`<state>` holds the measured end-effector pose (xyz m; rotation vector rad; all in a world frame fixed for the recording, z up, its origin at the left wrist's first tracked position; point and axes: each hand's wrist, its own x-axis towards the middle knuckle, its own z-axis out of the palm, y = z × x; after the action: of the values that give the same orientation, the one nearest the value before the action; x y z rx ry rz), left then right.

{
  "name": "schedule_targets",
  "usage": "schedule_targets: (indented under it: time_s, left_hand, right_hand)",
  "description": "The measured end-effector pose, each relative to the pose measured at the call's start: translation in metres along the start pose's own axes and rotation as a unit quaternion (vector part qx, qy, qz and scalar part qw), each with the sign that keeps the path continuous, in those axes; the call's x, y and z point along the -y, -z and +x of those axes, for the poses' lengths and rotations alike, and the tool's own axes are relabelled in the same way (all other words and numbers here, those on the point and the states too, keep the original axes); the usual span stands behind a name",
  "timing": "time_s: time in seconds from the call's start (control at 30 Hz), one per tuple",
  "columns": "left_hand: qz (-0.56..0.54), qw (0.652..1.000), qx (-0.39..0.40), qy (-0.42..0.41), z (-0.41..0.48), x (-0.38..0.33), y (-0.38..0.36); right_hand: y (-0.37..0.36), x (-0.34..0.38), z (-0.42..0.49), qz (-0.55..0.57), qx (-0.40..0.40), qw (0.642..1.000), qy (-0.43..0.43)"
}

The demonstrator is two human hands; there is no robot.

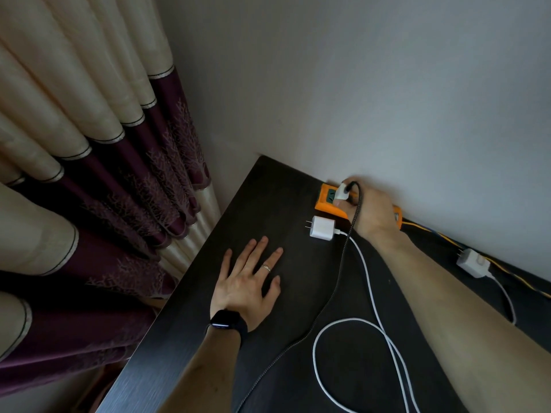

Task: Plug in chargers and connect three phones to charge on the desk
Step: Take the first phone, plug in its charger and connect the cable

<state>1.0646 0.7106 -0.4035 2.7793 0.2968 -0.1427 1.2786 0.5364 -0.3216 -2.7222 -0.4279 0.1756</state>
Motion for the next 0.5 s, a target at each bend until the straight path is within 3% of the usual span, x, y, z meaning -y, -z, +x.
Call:
schedule_targets:
  time_s: [0.4, 0.5]
  left_hand:
    - [0.007, 1.000, 0.017, -0.003, -0.0015, 0.0003, 0.0022]
    - [0.008, 1.000, 0.016, -0.004, -0.0012, 0.0004, 0.0013]
  right_hand:
    - [-0.0029, -0.0008, 0.0121, -0.157, 0.035, 0.987, -0.008]
    - [-0.0076, -0.0020, 0.0080, -0.134, 0.021, 0.991, -0.005]
